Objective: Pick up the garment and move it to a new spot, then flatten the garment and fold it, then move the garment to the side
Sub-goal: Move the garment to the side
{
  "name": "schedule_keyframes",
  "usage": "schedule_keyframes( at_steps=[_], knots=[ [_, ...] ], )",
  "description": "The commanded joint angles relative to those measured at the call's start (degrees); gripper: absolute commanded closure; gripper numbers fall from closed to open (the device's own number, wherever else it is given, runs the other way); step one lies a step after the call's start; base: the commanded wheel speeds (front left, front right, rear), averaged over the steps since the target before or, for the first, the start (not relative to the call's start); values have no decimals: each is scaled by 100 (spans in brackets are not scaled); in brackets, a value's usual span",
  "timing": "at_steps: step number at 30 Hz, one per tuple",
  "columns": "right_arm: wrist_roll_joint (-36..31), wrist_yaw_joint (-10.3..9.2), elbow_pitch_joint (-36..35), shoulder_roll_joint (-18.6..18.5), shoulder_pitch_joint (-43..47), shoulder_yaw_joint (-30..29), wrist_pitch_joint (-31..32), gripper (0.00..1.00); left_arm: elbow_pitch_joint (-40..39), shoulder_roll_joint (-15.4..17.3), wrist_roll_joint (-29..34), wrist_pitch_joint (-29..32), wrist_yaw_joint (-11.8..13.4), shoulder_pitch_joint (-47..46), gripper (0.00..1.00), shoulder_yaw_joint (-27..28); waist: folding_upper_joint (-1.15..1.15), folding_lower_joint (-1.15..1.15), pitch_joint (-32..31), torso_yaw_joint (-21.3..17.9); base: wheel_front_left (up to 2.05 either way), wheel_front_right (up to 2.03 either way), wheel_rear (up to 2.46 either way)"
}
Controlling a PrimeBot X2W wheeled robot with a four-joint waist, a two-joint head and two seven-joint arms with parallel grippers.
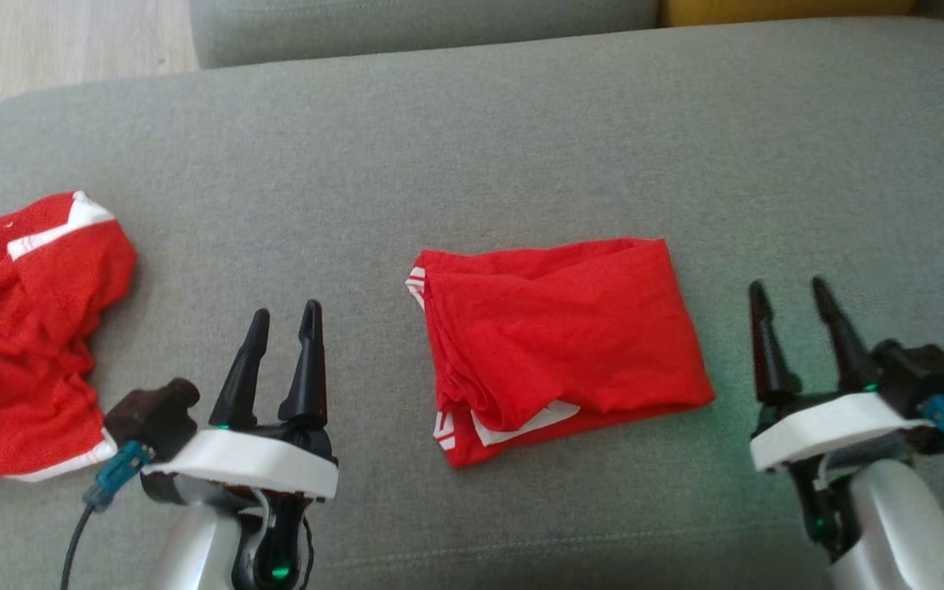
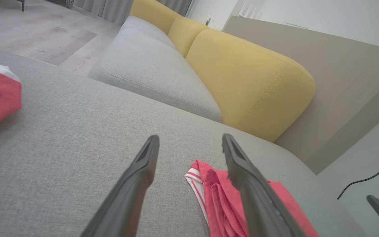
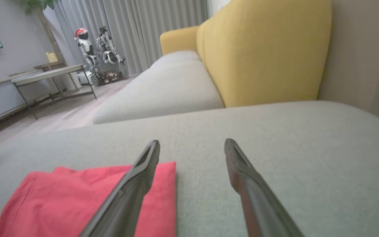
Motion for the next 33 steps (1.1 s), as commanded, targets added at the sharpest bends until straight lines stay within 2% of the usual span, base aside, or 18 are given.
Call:
schedule_keyframes(
  at_steps=[1, 11, 25, 26, 27, 33],
  knots=[
    [99, 39, -107, 29, -115, 161, 55, 0, -198, 30, 2, -35, 13, -258, 0, 157, 0, 0, 52, 38, 0, 0, 0],
    [508, 39, 594, 111, -547, 396, 640, 0, -125, 30, 68, -35, 15, -446, 0, 83, 0, 0, 555, 290, 0, 0, 0],
    [632, 39, 1633, 183, -1133, 593, 836, 0, -148, 30, 172, -35, 23, -732, 0, -94, 0, 0, 852, 519, 0, 0, 0],
    [645, 39, 1695, 190, -1151, 624, 875, 20, -151, 30, 172, -35, 23, -737, 0, -109, 0, 0, 852, 527, 0, 0, 0],
    [642, 39, 1729, 186, -1170, 684, 884, 100, -151, 30, 173, -35, 24, -739, 0, -120, 0, 0, 848, 532, 0, 0, 0],
    [540, 39, 1709, 27, -1287, 1028, 606, 100, -129, 30, 170, -35, 29, -705, 0, -95, 0, 0, 730, 501, 0, 0, 0]
  ],
)
